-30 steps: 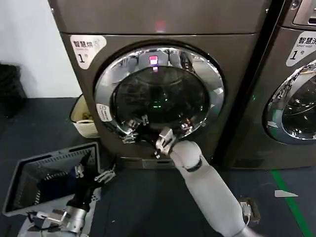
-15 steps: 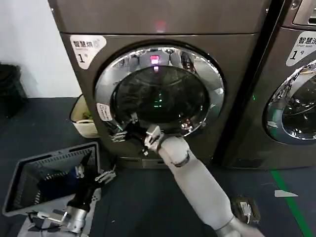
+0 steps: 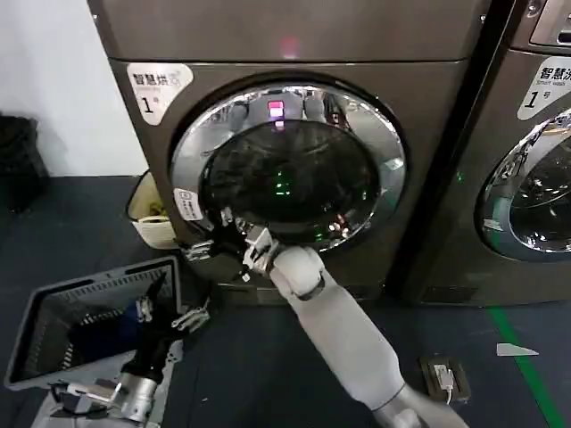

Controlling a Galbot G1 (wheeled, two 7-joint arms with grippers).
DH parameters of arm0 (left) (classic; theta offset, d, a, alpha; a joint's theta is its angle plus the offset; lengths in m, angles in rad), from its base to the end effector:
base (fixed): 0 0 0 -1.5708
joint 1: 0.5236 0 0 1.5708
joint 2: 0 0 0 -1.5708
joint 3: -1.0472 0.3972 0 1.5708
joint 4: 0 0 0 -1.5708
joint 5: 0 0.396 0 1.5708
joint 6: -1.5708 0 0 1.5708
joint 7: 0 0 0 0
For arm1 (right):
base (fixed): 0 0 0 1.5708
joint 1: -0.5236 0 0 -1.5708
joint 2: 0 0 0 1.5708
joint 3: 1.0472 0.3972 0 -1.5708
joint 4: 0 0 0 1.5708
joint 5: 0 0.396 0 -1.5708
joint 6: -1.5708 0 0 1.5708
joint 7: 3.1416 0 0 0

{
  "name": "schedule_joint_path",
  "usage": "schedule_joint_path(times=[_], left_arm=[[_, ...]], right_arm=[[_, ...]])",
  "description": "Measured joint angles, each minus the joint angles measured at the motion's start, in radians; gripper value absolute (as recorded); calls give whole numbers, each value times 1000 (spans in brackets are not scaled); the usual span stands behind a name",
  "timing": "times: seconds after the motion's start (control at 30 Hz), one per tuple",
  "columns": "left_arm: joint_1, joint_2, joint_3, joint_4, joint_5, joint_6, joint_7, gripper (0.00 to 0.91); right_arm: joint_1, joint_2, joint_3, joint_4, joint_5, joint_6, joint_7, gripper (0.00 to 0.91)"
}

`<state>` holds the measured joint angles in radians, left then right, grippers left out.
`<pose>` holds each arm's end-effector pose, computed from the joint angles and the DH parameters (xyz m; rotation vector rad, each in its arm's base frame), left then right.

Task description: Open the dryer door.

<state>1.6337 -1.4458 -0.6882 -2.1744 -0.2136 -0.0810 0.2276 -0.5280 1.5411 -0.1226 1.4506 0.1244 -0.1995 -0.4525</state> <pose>0.1769 0.0745 -0.3149 0.2478 3.0153 -0.0036 0.4965 0.2234 -0.2363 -1.5401 2.6065 -0.3019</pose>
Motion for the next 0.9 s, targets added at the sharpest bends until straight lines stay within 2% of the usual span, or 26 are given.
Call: schedule_joint_path(times=[0.33, 0.6, 0.9], left_arm=[[1, 0, 0, -1, 0, 0, 0, 907], [4, -2, -1, -1, 0, -2, 1, 907], [4, -1, -8, 0, 0, -1, 2, 907]], right_arm=[[12, 22, -13, -22, 8, -1, -9, 907], [12, 18, -15, -19, 47, -1, -70, 907], [11, -2, -2, -11, 48, 78, -126, 907]])
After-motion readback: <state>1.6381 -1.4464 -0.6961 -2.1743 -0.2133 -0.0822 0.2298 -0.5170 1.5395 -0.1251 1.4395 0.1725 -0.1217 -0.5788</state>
